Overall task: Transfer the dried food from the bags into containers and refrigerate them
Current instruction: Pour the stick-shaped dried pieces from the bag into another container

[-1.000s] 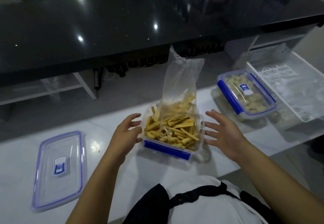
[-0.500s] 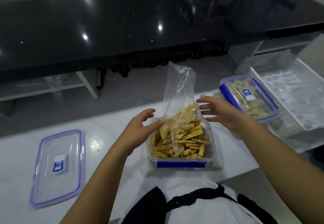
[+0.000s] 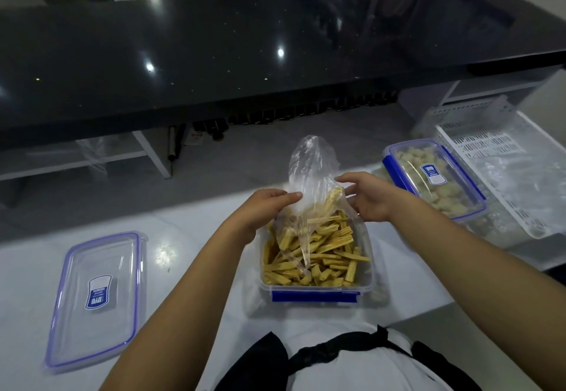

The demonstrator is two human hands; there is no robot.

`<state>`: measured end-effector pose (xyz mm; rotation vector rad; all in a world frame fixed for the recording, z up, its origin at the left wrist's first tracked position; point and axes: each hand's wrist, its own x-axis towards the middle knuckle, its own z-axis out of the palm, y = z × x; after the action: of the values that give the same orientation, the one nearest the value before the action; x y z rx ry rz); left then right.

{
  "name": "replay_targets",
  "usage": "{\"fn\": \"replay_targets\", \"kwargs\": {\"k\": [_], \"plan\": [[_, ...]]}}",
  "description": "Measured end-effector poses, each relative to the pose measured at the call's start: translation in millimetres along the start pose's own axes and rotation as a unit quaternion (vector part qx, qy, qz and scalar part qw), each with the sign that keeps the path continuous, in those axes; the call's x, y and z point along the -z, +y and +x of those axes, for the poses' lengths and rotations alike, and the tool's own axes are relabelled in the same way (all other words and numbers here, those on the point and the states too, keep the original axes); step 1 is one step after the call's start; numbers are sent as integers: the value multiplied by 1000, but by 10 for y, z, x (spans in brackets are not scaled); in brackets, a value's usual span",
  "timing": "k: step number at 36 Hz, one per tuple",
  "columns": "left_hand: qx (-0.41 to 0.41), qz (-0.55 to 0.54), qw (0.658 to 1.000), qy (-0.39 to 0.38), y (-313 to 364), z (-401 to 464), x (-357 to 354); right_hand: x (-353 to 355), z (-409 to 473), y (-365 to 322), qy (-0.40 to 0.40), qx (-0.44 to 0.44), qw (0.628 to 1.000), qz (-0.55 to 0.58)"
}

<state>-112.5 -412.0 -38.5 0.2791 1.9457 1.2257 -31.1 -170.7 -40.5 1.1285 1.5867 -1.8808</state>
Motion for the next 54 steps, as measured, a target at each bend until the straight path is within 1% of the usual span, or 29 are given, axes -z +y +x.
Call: {"fn": "replay_targets", "kwargs": {"k": [4,6,9,11,14,16,18,24,28,33,36,39,44,46,49,51,54], "plan": [[-29,-70,996,37,6,15,5,-59,-13,-24,-12,0,999,49],[-44,-87,994,48,8,12,11,-81,-13,-6,-7,18,999,37],[-67,-115,989,58,2,-22,21,-89,-32,28,14,68,998,-4],[-83,-136,985,67,7,-75,33,-78,-65,38,16,119,993,1],[-105,-163,979,64,2,-169,52,-36,-175,75,-15,191,980,57],[-123,-170,976,53,-26,-230,70,-7,-288,130,-56,219,967,122],[-141,-170,974,40,-67,-293,80,-2,-425,200,-81,243,955,150],[-178,-178,968,10,-170,-438,44,-89,-779,366,-67,320,938,118],[-201,-184,962,26,-187,-491,-7,-165,-948,420,-46,356,929,91],[-234,-203,950,45,-159,-539,-26,-231,-1055,453,-11,411,904,119],[-248,-209,945,42,-129,-565,-39,-248,-1100,454,3,417,899,134],[-255,-223,940,36,-124,-590,-42,-243,-1116,471,16,425,896,124],[-248,-220,943,41,-151,-571,-41,-215,-1106,503,3,423,897,128],[-236,-185,953,50,-194,-539,-51,-209,-1059,550,32,404,909,93],[-228,-136,962,60,-260,-492,-88,-208,-976,655,58,360,931,-31],[-238,-101,964,61,-279,-472,-110,-216,-922,715,69,350,932,-56],[-243,-47,967,55,-298,-451,-136,-268,-867,757,105,344,929,-83]]}}
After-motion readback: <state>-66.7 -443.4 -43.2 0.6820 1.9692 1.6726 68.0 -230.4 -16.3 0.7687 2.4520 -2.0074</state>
